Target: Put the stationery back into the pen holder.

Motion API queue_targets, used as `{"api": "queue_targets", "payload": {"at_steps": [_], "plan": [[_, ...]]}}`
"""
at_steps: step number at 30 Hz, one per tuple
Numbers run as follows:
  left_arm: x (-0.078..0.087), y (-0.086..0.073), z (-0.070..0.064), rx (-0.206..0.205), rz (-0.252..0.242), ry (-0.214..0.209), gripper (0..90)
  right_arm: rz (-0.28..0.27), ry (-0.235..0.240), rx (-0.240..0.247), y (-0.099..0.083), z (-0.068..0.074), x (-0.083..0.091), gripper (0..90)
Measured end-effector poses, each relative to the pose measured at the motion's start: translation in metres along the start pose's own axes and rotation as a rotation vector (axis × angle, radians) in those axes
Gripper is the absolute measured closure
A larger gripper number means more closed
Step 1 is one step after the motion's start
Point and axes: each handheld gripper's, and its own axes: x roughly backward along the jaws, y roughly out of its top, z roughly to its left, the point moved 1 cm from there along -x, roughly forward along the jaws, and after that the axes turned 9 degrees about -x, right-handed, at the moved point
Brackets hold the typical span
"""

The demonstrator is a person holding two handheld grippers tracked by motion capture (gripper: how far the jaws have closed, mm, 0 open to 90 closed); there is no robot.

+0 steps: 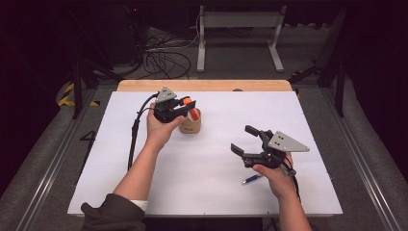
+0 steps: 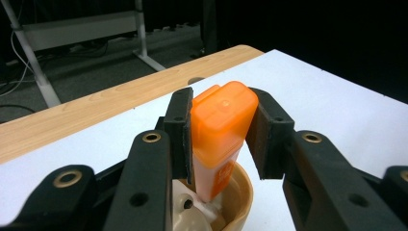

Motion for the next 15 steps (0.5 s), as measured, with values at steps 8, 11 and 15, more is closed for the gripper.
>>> {"api": "queue_targets", "payload": {"at_steps": [8,11,15], "plan": [[-0.0018,0.0003,0.0019,-0.006,0.0,0.004,65.0,-0.001,0.0,0.001,0.0003,0.0002,0.0002,17.3],[-0.003,0.0008,0.0026,0.003,-0.001,0.002,65.0,-0.001,0.001,0.0,0.0004,0.0003,0.0002,17.4],[-0.0041,0.0031,0.0031,0.008,0.015,-0.001,65.0,0.001,0.002,-0.001,0.0002,0.0003,-0.0001,17.6]]}}
